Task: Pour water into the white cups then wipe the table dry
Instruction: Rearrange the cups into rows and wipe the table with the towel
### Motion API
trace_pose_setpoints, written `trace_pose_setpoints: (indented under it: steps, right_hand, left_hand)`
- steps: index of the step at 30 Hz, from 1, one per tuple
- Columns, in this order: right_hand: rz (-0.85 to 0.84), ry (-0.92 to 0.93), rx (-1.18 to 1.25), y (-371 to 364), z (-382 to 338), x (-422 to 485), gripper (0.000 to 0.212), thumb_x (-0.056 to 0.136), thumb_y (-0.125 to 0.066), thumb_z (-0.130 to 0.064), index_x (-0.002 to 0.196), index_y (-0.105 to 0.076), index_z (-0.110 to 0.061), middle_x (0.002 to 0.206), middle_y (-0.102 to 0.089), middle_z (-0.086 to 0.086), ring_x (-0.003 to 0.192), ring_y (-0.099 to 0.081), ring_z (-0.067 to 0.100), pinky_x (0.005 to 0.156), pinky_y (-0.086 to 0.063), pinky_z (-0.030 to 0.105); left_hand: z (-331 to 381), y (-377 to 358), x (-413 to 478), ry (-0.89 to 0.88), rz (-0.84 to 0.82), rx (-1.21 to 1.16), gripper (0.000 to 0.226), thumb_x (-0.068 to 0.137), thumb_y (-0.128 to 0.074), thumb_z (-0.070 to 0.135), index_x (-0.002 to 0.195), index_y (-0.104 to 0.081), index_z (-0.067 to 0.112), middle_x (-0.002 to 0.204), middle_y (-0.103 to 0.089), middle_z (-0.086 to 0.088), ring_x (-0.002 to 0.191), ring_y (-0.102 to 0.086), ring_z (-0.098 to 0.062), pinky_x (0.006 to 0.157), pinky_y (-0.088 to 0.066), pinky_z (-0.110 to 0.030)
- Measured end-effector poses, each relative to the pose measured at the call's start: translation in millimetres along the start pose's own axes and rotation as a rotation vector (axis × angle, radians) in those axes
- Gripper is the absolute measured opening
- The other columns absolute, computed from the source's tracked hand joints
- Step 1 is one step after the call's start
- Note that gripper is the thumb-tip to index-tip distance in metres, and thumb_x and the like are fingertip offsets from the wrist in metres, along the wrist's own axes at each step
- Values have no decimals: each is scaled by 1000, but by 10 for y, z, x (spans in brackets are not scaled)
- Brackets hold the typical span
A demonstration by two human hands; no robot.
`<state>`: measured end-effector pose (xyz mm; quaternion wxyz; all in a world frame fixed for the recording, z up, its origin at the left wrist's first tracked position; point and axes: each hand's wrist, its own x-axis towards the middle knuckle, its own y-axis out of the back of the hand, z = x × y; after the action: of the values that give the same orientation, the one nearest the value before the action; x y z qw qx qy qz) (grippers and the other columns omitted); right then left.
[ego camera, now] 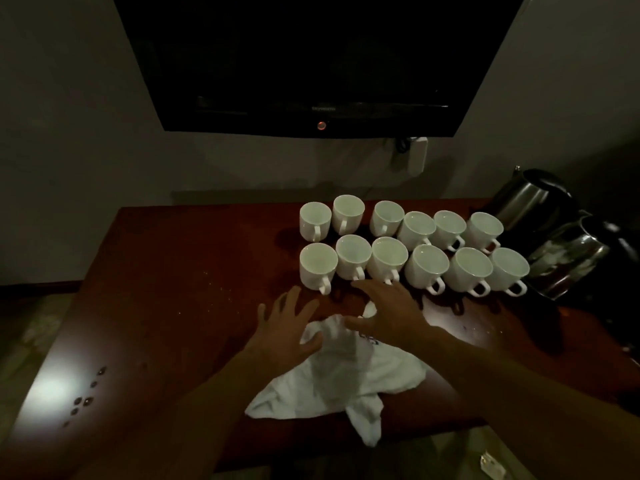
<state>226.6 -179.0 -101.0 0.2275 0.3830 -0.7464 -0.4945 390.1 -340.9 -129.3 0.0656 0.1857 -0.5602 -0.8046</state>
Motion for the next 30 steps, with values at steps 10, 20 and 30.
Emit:
trace_pose_setpoints:
  steps: [10, 20, 30]
  right_hand:
    - [28, -239, 24, -603, 407, -246, 75, 85, -45, -76, 145, -43, -31, 151, -45, -8, 142, -35, 14, 118, -16, 53]
    - [5, -330, 81, -1136, 364, -396, 80, 79, -27, -82, 151, -21, -46, 162, -23, -8, 152, -8, 21, 117, 5, 63]
    - [103, -366, 4, -1489, -163, -478, 83, 74, -17, -88, 149, -20, -51, 162, -23, -14, 152, -7, 20, 115, 4, 64]
  left_hand:
    - [325, -714, 121, 10, 31, -50, 78, 90, -31, 78, 155, 1, 48, 167, 12, 0, 152, 15, -25, 116, 3, -68]
    - [191, -1064, 88, 6, 99, -48, 76, 82, -15, 85, 148, 13, 58, 167, 11, 5, 151, 19, -25, 112, 10, -71]
    - [-254, -1202, -268, -24, 210, 34, 70, 87, -2, 80, 146, 25, 55, 167, 11, 8, 151, 21, -24, 105, 22, -72]
